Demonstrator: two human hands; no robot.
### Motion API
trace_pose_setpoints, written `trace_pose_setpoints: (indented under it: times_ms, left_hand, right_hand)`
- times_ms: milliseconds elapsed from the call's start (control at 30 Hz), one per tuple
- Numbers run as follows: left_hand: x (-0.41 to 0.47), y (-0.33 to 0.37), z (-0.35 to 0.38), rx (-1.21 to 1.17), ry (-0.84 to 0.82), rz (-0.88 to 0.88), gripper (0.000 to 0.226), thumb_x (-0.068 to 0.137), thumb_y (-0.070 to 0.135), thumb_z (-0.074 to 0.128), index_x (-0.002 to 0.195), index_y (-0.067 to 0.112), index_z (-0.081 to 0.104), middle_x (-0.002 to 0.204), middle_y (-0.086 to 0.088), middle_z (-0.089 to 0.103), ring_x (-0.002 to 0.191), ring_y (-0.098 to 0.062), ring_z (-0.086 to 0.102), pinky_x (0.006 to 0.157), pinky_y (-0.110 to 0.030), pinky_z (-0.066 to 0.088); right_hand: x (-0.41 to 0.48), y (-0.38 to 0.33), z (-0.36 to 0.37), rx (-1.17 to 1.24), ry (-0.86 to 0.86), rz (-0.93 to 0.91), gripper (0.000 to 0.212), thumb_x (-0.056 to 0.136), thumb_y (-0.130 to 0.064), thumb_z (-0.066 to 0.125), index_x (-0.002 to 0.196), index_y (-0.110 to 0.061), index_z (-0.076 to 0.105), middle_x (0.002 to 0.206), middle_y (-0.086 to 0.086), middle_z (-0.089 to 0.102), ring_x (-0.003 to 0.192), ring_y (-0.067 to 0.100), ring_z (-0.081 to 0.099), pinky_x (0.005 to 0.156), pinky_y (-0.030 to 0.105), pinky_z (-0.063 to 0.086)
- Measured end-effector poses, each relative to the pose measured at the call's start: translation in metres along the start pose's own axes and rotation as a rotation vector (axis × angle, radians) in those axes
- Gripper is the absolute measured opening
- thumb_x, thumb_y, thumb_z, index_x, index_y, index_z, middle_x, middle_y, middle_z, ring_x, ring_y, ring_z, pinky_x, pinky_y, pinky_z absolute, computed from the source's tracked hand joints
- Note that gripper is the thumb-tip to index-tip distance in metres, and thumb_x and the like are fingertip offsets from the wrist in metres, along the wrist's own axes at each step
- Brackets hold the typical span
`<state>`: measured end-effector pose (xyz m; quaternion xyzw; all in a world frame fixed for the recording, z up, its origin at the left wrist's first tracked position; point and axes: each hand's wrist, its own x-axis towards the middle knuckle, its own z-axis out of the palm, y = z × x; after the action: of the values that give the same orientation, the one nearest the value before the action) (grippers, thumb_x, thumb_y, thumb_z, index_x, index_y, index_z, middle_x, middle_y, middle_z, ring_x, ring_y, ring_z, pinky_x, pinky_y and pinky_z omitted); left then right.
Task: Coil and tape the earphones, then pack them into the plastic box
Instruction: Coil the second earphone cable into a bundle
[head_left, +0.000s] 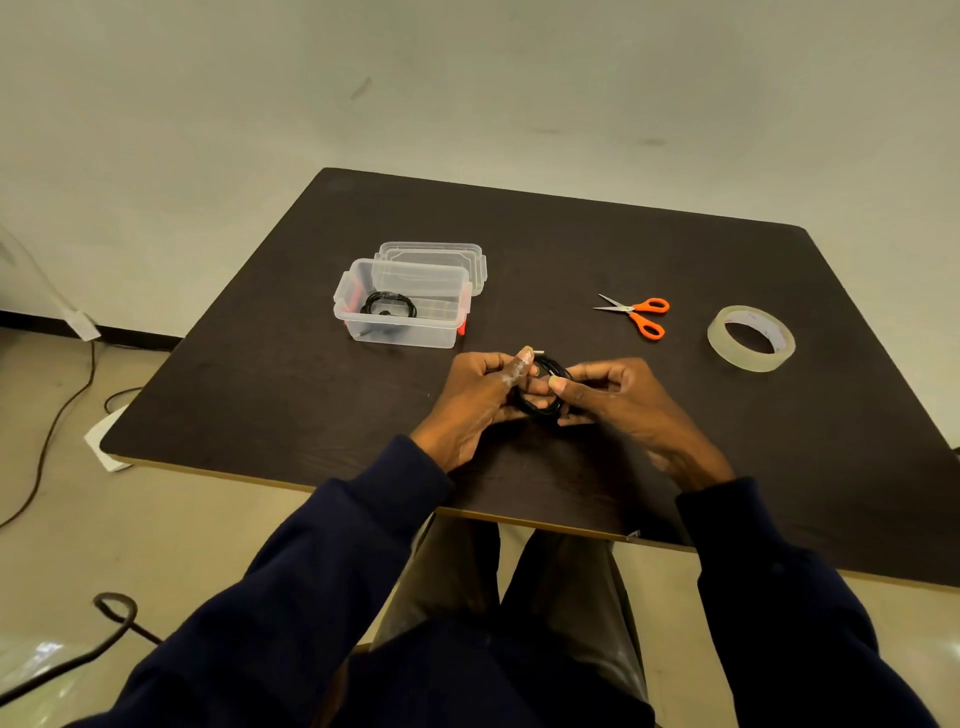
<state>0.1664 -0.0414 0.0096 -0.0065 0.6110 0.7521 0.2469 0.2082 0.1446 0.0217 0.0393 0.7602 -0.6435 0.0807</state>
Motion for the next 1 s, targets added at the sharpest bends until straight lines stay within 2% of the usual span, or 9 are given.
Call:
trace_pose_setpoints:
  times_ms: [133, 300, 400, 500, 567, 667, 767, 900, 1000]
  left_hand:
    - [-0.001, 0.001, 0.001, 0.074, 0.003, -0.001, 0.023, 0.105, 0.023, 0.058, 0.101, 0.004, 0.069, 0.085, -0.012, 0.076, 0.080, -0.021, 0.076, 0.075, -0.034, 0.065]
    - [-0.001, 0.001, 0.000, 0.186, -0.042, 0.000, 0.027, 0.104, 0.024, 0.059, 0.104, 0.000, 0.070, 0.082, -0.013, 0.076, 0.076, -0.020, 0.076, 0.071, -0.031, 0.065]
    - [0.002, -0.001, -0.002, 0.247, -0.060, -0.037, 0.026, 0.103, 0.019, 0.060, 0.108, -0.005, 0.071, 0.087, -0.017, 0.076, 0.075, -0.019, 0.077, 0.065, -0.029, 0.064]
    - [0.010, -0.003, -0.003, 0.295, -0.043, -0.045, 0.022, 0.101, 0.010, 0.062, 0.106, -0.008, 0.072, 0.089, -0.018, 0.076, 0.076, -0.019, 0.078, 0.064, -0.032, 0.065]
    - [0.016, -0.004, -0.004, 0.447, 0.003, 0.038, 0.019, 0.100, 0.014, 0.065, 0.100, -0.002, 0.076, 0.087, -0.013, 0.078, 0.078, -0.017, 0.078, 0.070, -0.035, 0.066]
    - [0.023, -0.003, -0.004, 0.750, 0.072, 0.194, 0.018, 0.097, 0.026, 0.070, 0.088, 0.015, 0.081, 0.083, 0.000, 0.079, 0.082, -0.014, 0.075, 0.079, -0.036, 0.064]
    - [0.023, 0.001, -0.005, 0.927, 0.098, 0.239, 0.018, 0.097, 0.033, 0.070, 0.092, 0.020, 0.082, 0.090, 0.004, 0.077, 0.081, -0.009, 0.069, 0.072, -0.025, 0.055]
    - [0.026, -0.002, -0.005, 0.963, 0.147, 0.272, 0.020, 0.097, 0.035, 0.070, 0.095, 0.018, 0.081, 0.081, 0.007, 0.072, 0.071, -0.004, 0.064, 0.062, -0.015, 0.043]
    - [0.027, -0.007, -0.004, 0.963, 0.190, 0.316, 0.015, 0.097, 0.033, 0.070, 0.097, 0.019, 0.078, 0.077, 0.004, 0.071, 0.067, -0.005, 0.062, 0.064, -0.017, 0.047]
  right_hand:
    - [-0.002, 0.001, -0.003, -0.037, -0.037, 0.019, 0.018, 0.089, -0.018, 0.074, 0.102, -0.007, 0.077, 0.099, 0.010, 0.079, 0.090, 0.018, 0.076, 0.079, 0.026, 0.062]
    - [-0.002, 0.003, -0.007, -0.122, -0.023, 0.030, 0.014, 0.088, -0.015, 0.077, 0.099, -0.006, 0.077, 0.093, 0.007, 0.079, 0.083, 0.015, 0.073, 0.071, 0.025, 0.060]
    - [-0.002, 0.006, -0.007, -0.173, 0.036, 0.090, 0.009, 0.087, -0.019, 0.079, 0.092, -0.011, 0.079, 0.086, 0.003, 0.078, 0.075, 0.017, 0.069, 0.074, 0.029, 0.057]
    - [0.001, 0.008, -0.005, -0.251, 0.105, 0.118, 0.009, 0.087, -0.025, 0.080, 0.089, -0.016, 0.080, 0.084, 0.001, 0.079, 0.067, 0.011, 0.068, 0.077, 0.033, 0.057]
    - [0.004, 0.007, -0.003, -0.370, 0.128, 0.111, 0.013, 0.087, -0.032, 0.080, 0.090, -0.019, 0.079, 0.084, -0.001, 0.077, 0.065, 0.010, 0.068, 0.072, 0.031, 0.057]
    - [0.009, 0.008, -0.003, -0.522, 0.143, 0.100, 0.015, 0.088, -0.036, 0.078, 0.094, -0.022, 0.077, 0.086, -0.004, 0.075, 0.059, 0.005, 0.067, 0.059, 0.020, 0.049]
    - [0.010, 0.011, -0.004, -0.568, 0.154, 0.100, 0.015, 0.090, -0.036, 0.076, 0.098, -0.023, 0.075, 0.088, -0.004, 0.073, 0.060, 0.005, 0.068, 0.057, 0.018, 0.048]
    - [0.014, 0.010, -0.001, -0.593, 0.154, 0.087, 0.016, 0.091, -0.035, 0.075, 0.097, -0.021, 0.075, 0.084, -0.001, 0.073, 0.064, 0.009, 0.067, 0.056, 0.019, 0.048]
    - [0.018, 0.009, -0.002, -0.603, 0.172, 0.063, 0.017, 0.090, -0.037, 0.076, 0.097, -0.021, 0.076, 0.084, -0.003, 0.071, 0.066, 0.009, 0.065, 0.059, 0.022, 0.046]
